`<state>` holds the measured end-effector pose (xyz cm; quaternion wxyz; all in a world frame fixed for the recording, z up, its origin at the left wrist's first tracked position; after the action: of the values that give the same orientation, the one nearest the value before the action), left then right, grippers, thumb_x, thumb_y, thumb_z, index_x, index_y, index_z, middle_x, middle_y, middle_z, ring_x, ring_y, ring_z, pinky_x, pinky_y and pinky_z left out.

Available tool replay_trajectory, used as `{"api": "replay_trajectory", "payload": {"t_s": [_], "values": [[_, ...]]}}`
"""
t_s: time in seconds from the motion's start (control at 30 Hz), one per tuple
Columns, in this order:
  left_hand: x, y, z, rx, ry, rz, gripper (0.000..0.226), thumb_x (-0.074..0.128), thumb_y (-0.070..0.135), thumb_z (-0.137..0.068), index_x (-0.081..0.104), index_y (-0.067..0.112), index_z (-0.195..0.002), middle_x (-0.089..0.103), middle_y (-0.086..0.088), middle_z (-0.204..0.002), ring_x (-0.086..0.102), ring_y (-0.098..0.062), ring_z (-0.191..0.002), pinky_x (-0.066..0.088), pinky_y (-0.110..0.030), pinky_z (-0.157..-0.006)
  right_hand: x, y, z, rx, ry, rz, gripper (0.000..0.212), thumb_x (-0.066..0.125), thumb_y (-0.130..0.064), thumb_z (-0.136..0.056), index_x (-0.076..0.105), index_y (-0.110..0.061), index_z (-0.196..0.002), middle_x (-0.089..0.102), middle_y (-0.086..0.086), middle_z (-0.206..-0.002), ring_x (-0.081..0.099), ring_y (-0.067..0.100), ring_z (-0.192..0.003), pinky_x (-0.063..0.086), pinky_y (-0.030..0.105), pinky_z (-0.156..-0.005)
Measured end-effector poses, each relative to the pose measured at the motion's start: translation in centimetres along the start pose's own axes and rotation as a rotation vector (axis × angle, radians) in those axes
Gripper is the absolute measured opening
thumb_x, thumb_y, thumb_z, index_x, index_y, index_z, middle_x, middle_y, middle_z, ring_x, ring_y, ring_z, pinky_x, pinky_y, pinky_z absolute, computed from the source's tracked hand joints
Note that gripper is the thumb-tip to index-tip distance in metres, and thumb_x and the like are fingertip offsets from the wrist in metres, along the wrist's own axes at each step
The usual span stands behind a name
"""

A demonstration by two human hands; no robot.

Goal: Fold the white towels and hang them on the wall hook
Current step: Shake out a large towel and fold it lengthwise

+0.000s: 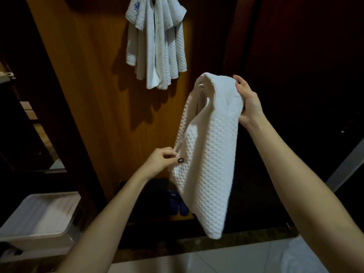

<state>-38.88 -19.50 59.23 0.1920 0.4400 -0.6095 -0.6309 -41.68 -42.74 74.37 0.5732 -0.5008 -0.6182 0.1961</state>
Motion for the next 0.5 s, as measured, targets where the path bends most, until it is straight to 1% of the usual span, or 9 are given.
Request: {"api": "replay_trajectory", "payload": {"t_s": [0.07,0.13,0.17,0.23,0.3,0.33,0.4,0.43,0.5], "values": [[-0.1,0.1,-0.3,0.025,-0.036,-0.117,0.006,0.077,0.015,-0.078,0.073,0.010,-0.076,0.056,-0.010,-0.085,0.054,-0.013,-0.079,0.039,-0.025,-0.077,-0.4,0.2,0.1,-0.007,0.027,0.017,0.021,0.054,-0.010,-0.095,0.056,-0.014,-0.115,0.064,0.005,-0.101,0.064,0.019,-0.091,0.053,0.038,-0.086],[0.9,-0.1,-0.3,0.042,-0.119,-0.211,0.017,0.078,0.014,-0.077,0.073,0.000,-0.087,0.059,-0.019,-0.100,0.058,-0.023,-0.092,0.042,-0.030,-0.085,-0.9,0.3,0.2,-0.019,0.044,0.028,0.020,0.053,-0.009,-0.096,0.054,-0.014,-0.116,0.063,0.005,-0.102,0.064,0.019,-0.090,0.053,0.037,-0.086],[1.3,-0.3,-0.1,0.040,-0.146,-0.222,0.021,0.078,0.014,-0.076,0.073,-0.001,-0.089,0.059,-0.019,-0.105,0.058,-0.025,-0.098,0.043,-0.030,-0.089,-1.1,0.3,0.3,-0.021,0.047,0.037,0.021,0.053,-0.009,-0.096,0.054,-0.014,-0.116,0.062,0.005,-0.102,0.064,0.018,-0.090,0.053,0.036,-0.085],[1.4,-0.5,0.2,0.033,-0.128,-0.201,0.016,0.079,0.015,-0.075,0.073,0.005,-0.086,0.059,-0.011,-0.102,0.059,-0.021,-0.095,0.043,-0.022,-0.085,-1.5,0.4,0.5,-0.020,0.050,0.070,0.021,0.054,-0.010,-0.096,0.055,-0.015,-0.117,0.062,0.005,-0.106,0.064,0.018,-0.092,0.056,0.035,-0.083],[1.2,-0.4,0.4,0.049,-0.076,-0.215,0.009,0.079,0.015,-0.076,0.071,0.015,-0.079,0.056,0.000,-0.092,0.055,-0.012,-0.085,0.040,-0.012,-0.073,-1.8,0.3,0.5,-0.026,0.060,0.119,0.023,0.054,-0.011,-0.097,0.054,-0.017,-0.119,0.062,0.006,-0.111,0.065,0.018,-0.096,0.056,0.034,-0.083],[1.2,-0.6,0.4,0.051,-0.066,-0.252,0.010,0.078,0.016,-0.076,0.070,0.015,-0.082,0.055,0.002,-0.092,0.054,-0.011,-0.085,0.039,-0.013,-0.073,-2.0,0.2,0.5,-0.036,0.069,0.136,0.024,0.054,-0.011,-0.097,0.053,-0.017,-0.120,0.061,0.006,-0.113,0.064,0.019,-0.098,0.057,0.035,-0.085],[2.0,-1.2,0.7,0.023,-0.121,-0.273,0.026,0.077,0.017,-0.078,0.069,0.015,-0.102,0.059,0.005,-0.104,0.057,-0.010,-0.096,0.043,-0.019,-0.079,-2.6,-0.2,0.4,-0.061,0.100,0.127,0.026,0.054,-0.009,-0.097,0.051,-0.015,-0.122,0.061,0.007,-0.112,0.064,0.019,-0.098,0.055,0.036,-0.088],[2.6,-1.4,1.1,0.011,-0.169,-0.211,0.034,0.076,0.017,-0.078,0.067,0.018,-0.111,0.062,0.009,-0.111,0.059,-0.008,-0.103,0.047,-0.019,-0.081,-3.0,-0.5,0.4,-0.069,0.118,0.109,0.026,0.053,-0.008,-0.097,0.051,-0.014,-0.123,0.061,0.007,-0.112,0.064,0.019,-0.097,0.055,0.036,-0.089],[3.6,-1.0,1.7,0.029,-0.233,-0.084,0.044,0.075,0.018,-0.080,0.061,0.032,-0.120,0.064,0.014,-0.119,0.060,-0.002,-0.109,0.050,-0.015,-0.083,-3.7,-0.7,0.2,-0.070,0.143,0.075,0.025,0.053,-0.008,-0.097,0.051,-0.014,-0.121,0.061,0.008,-0.111,0.065,0.019,-0.096,0.055,0.037,-0.088]]}}
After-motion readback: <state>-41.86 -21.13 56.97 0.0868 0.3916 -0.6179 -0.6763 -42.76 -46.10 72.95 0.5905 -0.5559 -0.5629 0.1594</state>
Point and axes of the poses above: each hand's wrist, its own z-axis away from the middle knuckle, its own x-axis out of the palm, y = z × x, the point moved 10 cm from there along -z, towards the middle knuckle
